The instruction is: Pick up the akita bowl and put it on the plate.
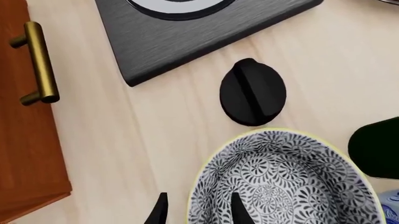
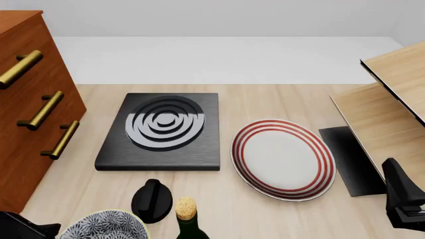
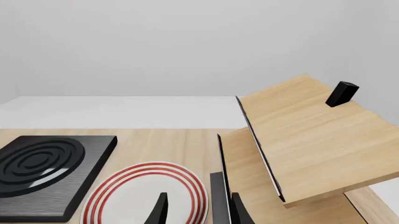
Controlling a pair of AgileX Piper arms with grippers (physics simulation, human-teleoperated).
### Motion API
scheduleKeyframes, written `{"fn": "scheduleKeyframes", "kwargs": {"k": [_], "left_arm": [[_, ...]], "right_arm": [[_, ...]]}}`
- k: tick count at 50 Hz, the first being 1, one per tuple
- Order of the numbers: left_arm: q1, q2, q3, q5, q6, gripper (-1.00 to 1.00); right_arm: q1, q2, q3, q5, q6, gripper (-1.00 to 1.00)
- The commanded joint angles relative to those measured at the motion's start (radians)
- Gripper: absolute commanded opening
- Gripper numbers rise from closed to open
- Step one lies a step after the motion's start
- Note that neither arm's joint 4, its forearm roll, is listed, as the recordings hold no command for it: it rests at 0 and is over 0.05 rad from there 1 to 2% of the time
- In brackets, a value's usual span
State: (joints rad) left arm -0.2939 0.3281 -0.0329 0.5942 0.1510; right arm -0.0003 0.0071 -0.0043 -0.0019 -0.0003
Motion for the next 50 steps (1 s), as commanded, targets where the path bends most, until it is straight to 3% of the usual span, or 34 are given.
{"fn": "scheduleKeyframes", "kwargs": {"k": [1, 41, 42, 50], "left_arm": [[0.005, 0.021, 0.013, -0.024, 0.001, 1.00], [0.035, 0.097, 0.032, -0.090, 0.019, 1.00], [0.038, 0.081, 0.032, -0.077, 0.030, -1.00], [0.065, 0.075, 0.032, -0.092, 0.067, -1.00]], "right_arm": [[0.000, 0.000, 0.000, 0.000, 0.000, 1.00], [0.000, 0.000, 0.000, 0.000, 0.000, 1.00], [0.000, 0.000, 0.000, 0.000, 0.000, 1.00], [0.000, 0.000, 0.000, 0.000, 0.000, 1.00]]}}
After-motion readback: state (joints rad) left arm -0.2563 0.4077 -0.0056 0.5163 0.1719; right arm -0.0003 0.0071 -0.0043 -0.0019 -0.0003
